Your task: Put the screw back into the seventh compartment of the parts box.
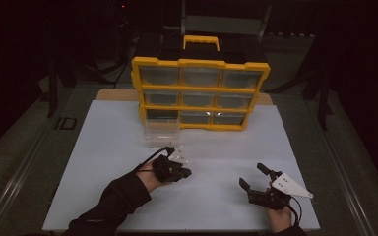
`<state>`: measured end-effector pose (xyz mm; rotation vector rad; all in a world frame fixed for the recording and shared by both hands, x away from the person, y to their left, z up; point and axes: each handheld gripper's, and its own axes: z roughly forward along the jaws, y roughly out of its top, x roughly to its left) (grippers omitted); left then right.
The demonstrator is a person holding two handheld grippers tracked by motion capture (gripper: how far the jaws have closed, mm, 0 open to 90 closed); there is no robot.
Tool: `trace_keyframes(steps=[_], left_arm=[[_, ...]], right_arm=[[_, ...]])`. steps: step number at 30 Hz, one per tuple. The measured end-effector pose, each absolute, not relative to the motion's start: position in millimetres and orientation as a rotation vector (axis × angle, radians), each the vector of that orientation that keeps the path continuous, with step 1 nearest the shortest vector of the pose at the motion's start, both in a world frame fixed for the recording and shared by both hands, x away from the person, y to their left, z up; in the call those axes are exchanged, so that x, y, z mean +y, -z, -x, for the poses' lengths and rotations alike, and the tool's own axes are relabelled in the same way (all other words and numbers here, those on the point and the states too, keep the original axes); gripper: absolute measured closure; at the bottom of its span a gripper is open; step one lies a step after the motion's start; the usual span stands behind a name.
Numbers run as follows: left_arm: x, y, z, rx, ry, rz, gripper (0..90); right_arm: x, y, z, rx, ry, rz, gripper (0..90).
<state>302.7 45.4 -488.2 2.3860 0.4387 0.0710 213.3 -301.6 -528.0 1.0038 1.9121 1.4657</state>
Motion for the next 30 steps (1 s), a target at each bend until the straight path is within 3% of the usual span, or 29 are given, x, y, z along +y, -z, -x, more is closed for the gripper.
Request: trace_keyframes(steps=[22, 30], left_arm=[[77.7, 428.0, -345.2, 0.683, -0.317, -2.226, 86.5], [90.6, 427.0, -360.4, 0.82, -0.386, -2.147, 86.4]], right_arm=[[-301.5, 528.0, -213.3, 1.913, -1.465, -1.003, 13.9], [-301.4, 528.2, -213.5, 1.914, -1.464, -1.002, 13.9]])
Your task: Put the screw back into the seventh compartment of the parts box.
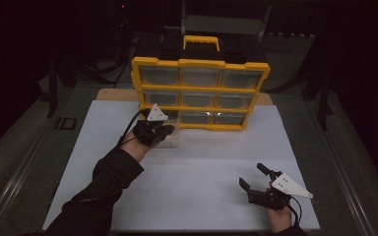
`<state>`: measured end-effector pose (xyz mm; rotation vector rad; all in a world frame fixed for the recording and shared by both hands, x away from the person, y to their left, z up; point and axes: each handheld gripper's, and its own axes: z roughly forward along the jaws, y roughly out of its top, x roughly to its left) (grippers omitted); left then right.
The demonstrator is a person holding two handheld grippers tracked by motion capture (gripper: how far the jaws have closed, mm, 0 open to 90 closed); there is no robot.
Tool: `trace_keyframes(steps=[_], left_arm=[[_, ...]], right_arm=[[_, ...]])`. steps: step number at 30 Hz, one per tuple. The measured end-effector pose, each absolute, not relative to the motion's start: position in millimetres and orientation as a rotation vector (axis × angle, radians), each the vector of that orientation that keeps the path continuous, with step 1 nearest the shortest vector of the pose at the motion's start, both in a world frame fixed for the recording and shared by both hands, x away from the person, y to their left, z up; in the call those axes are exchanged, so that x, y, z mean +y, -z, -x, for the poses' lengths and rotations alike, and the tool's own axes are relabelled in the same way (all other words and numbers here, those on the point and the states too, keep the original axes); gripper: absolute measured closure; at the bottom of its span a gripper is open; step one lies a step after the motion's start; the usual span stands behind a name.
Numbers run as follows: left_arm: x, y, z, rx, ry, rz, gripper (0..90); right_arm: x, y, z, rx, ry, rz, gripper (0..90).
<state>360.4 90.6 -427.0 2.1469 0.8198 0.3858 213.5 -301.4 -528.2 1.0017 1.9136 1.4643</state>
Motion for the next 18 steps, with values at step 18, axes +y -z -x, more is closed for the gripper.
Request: trace_keyframes(steps=[18], left_arm=[[102.6, 453.0, -389.4, 1.108, -0.391, -2.134, 85.7]], right_arm=[[-301.2, 528.5, -213.6, 1.916, -1.465, -1.003, 13.9]])
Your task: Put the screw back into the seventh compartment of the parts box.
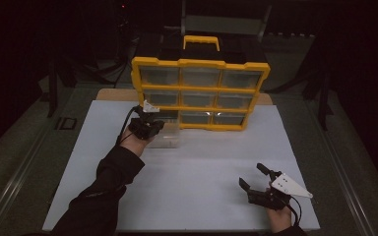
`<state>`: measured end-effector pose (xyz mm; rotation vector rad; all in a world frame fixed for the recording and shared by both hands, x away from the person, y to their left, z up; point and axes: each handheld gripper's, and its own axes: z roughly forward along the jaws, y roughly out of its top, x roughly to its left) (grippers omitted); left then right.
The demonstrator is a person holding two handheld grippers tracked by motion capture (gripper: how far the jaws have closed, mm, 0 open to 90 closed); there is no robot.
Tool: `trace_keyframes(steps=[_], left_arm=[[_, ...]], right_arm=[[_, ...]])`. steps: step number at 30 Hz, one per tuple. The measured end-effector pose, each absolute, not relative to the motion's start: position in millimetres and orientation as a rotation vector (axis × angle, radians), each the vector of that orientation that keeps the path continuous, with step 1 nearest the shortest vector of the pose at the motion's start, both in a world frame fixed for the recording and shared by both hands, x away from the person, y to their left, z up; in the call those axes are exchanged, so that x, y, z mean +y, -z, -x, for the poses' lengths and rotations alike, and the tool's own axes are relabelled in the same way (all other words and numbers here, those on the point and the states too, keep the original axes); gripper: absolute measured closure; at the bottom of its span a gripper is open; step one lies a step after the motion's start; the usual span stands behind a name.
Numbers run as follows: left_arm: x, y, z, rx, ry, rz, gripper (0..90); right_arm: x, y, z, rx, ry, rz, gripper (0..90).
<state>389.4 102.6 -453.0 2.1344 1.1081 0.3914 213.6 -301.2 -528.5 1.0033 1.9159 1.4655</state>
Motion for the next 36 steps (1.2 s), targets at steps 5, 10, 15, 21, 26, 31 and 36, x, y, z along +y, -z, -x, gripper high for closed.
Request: trace_keyframes(steps=[5, 10, 15, 21, 26, 31, 36], left_arm=[[101.7, 460.6, -397.6, 1.152, -0.363, -2.151, 85.8], [97.2, 466.6, -403.5, 1.168, -0.322, -2.182, 85.8], [93.3, 469.2, -405.6, 1.17, -0.304, -2.187, 85.6], [91.0, 465.2, -406.7, 1.174, -0.266, -2.196, 65.8], [90.5, 458.3, -402.4, 1.165, -0.282, -2.194, 48.2], [89.3, 451.9, -398.0, 1.147, -0.295, -2.185, 34.9], [87.5, 444.5, -392.9, 1.131, -0.302, -2.186, 23.8]], right_arm=[[-301.3, 528.5, -213.6, 1.917, -1.465, -1.004, 13.9], [-301.3, 528.5, -213.6, 1.917, -1.464, -1.005, 13.9], [-301.7, 528.6, -213.7, 1.918, -1.461, -1.007, 13.9], [-301.6, 528.7, -213.9, 1.919, -1.459, -1.007, 13.9], [-301.8, 528.7, -213.8, 1.917, -1.459, -1.009, 13.9], [-301.1, 528.8, -213.8, 1.922, -1.458, -1.006, 13.9], [-301.3, 528.9, -213.9, 1.921, -1.457, -1.009, 13.9]])
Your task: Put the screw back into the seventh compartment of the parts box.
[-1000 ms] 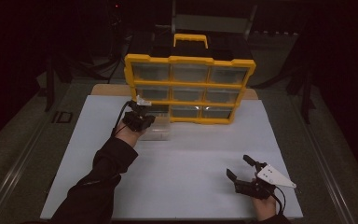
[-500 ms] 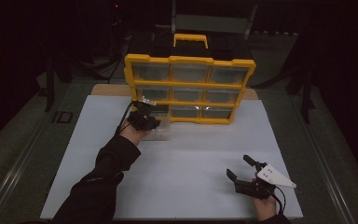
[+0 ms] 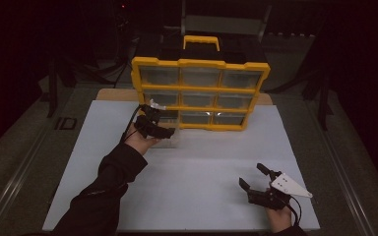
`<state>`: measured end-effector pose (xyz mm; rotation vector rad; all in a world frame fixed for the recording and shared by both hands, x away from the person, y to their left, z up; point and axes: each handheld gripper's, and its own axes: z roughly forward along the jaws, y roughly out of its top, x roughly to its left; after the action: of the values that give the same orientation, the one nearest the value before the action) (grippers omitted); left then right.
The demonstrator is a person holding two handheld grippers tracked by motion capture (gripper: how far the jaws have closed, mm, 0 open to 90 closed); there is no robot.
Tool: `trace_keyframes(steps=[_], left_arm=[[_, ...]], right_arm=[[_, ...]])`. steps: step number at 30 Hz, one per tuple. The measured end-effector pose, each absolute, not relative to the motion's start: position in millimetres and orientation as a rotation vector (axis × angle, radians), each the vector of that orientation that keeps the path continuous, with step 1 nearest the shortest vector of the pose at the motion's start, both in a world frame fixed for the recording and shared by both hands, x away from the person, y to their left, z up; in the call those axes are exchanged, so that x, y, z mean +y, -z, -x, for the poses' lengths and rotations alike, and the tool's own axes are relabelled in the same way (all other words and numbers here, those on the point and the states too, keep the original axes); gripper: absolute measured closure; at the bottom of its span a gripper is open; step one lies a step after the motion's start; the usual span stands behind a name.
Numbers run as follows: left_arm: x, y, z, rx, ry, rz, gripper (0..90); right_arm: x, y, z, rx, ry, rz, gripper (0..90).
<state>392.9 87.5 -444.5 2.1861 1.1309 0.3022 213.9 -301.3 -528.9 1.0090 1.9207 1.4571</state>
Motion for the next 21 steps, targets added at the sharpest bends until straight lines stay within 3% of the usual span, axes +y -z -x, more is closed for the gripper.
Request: trace_keyframes(steps=[5, 10, 21], left_arm=[[86.2, 441.4, -387.0, 1.128, -0.322, -2.187, 6.7], [88.7, 439.6, -377.3, 1.102, -0.297, -2.173, 1.0], [108.7, 435.9, -352.9, 1.041, -0.254, -2.085, 0.0]], right_arm=[[-301.3, 529.0, -213.9, 1.921, -1.457, -1.01, 13.9], [-301.7, 529.6, -214.0, 1.922, -1.455, -1.017, 13.9], [-303.3, 532.2, -215.5, 1.927, -1.459, -1.034, 13.9]])
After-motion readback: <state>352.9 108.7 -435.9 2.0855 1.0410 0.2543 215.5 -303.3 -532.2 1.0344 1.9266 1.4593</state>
